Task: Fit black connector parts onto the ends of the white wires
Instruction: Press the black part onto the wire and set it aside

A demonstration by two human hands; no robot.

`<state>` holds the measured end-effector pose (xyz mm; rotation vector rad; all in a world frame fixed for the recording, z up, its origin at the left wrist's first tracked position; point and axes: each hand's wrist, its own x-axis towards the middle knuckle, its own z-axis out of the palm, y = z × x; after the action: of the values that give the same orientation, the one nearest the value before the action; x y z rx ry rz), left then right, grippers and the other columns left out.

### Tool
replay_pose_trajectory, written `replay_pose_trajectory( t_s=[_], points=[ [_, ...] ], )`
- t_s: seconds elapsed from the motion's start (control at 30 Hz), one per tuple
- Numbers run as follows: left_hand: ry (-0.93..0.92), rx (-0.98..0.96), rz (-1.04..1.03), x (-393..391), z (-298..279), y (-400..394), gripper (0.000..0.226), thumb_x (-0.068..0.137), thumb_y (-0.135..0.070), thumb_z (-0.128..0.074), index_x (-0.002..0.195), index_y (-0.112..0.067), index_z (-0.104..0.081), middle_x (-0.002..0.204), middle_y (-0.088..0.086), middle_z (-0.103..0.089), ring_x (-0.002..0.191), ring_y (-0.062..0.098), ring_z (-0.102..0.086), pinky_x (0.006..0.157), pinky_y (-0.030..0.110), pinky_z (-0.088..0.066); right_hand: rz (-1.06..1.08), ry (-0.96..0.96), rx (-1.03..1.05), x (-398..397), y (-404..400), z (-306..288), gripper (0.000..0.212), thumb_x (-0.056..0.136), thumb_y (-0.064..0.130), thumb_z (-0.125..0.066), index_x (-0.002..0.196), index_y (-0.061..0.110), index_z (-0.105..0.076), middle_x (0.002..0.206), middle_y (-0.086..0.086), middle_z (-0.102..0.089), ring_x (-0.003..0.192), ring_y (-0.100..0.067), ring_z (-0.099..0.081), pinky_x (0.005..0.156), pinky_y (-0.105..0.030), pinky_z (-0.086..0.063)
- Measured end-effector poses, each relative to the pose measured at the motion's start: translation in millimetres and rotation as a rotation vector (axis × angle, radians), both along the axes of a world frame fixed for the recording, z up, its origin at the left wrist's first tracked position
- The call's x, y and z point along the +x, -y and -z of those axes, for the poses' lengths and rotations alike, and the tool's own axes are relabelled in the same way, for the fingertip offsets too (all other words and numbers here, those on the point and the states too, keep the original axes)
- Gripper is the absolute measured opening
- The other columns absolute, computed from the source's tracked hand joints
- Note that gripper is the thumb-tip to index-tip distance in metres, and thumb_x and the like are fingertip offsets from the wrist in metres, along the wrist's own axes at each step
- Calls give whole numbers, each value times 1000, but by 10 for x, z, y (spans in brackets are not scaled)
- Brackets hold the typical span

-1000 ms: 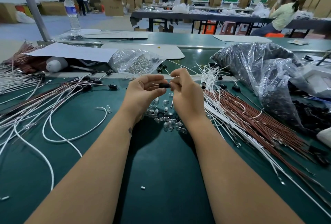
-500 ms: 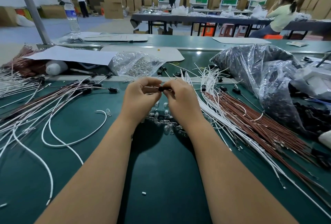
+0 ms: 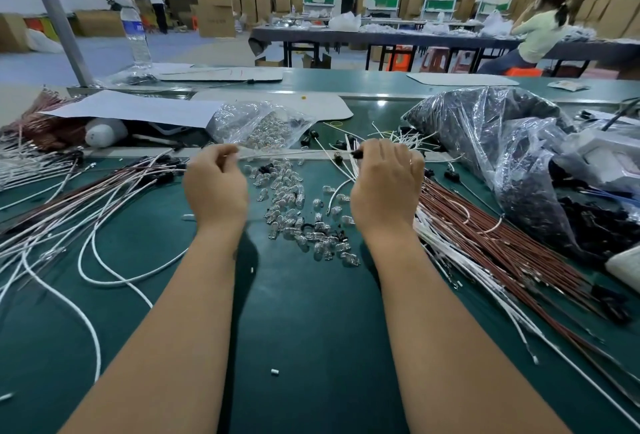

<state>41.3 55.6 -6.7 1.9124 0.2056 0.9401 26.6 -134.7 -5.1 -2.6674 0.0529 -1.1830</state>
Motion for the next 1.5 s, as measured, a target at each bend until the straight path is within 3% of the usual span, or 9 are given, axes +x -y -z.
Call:
replay_pose_trajectory(
  t_s=[0.13, 0.23, 0.4, 0.63, 0.8, 0.97, 1.1, 1.33, 1.5],
  points=[
    [-209, 161, -210, -1, 36, -68, 26, 88, -10, -54, 105, -21, -71, 115, 8, -64, 115, 33, -50, 96, 42, -35, -30, -79, 72, -9, 33, 10, 26, 88, -5, -42, 107, 9, -54, 85, -3, -59, 77, -21, -54, 69, -30, -40],
    [-56, 457, -105, -54, 15, 140, 36, 81, -2, -57, 108, -23, -70, 127, 2, -56, 126, 30, -37, 103, 48, -22, -88, -90, 26, -5, -24, 4, 31, 88, -7, -41, 110, 9, -54, 84, -4, -59, 72, -19, -50, 62, -28, -37],
    [109, 667, 399, -129, 5, 436, 28, 95, -6, -50, 119, -10, -66, 105, 9, -69, 99, 28, -57, 85, 31, -40, -336, -111, 8, -56, -158, -26, 21, 95, 2, -45, 110, 13, -53, 93, -4, -60, 79, -22, -53, 64, -31, -39],
    [-52, 686, -44, -58, 29, 205, 24, 90, 0, -48, 91, -10, -70, 74, 7, -63, 71, 21, -47, 68, 32, -25, -122, -241, -33, -14, -55, 18, 32, 89, -6, -41, 116, 12, -47, 83, -3, -59, 63, -21, -55, 52, -28, -41],
    [-284, 601, -198, -19, 73, 112, 29, 85, -2, -49, 105, -13, -67, 103, 12, -65, 107, 32, -47, 93, 44, -26, -64, -178, 6, 25, 51, 14, 29, 89, -7, -41, 109, 10, -52, 60, 5, -47, 55, -17, -49, 63, -30, -36],
    [1, 814, 68, -61, 35, 387, 59, 79, 0, -47, 135, -19, -49, 140, 0, -49, 131, 25, -33, 110, 48, -17, -227, -147, 38, 8, -161, 19, 23, 94, 0, -48, 112, 12, -55, 78, -3, -66, 63, -21, -56, 57, -28, -36],
    [78, 579, 475, -98, 24, 541, 55, 82, 14, -42, 133, -3, -50, 127, 15, -56, 115, 31, -51, 100, 35, -39, -368, -180, 116, -21, -252, 26, 27, 95, 6, -44, 119, 16, -51, 97, -7, -70, 83, -31, -63, 61, -35, -44],
    [-79, 130, 548, -56, 41, 464, 18, 89, -3, -59, 97, -13, -74, 81, 3, -71, 64, 5, -56, 63, 20, -44, -442, -252, 203, -10, -206, 48, 15, 96, 9, -44, 106, 14, -54, 89, -4, -66, 79, -28, -59, 61, -36, -42],
    [-99, -91, 514, -29, 9, 378, 10, 86, -14, -70, 77, -15, -73, 73, 7, -72, 66, 17, -63, 70, 30, -53, -502, -159, 375, -15, -204, 37, 11, 93, 12, -57, 104, 14, -56, 84, 3, -58, 76, -19, -58, 68, -35, -49]
  ],
)
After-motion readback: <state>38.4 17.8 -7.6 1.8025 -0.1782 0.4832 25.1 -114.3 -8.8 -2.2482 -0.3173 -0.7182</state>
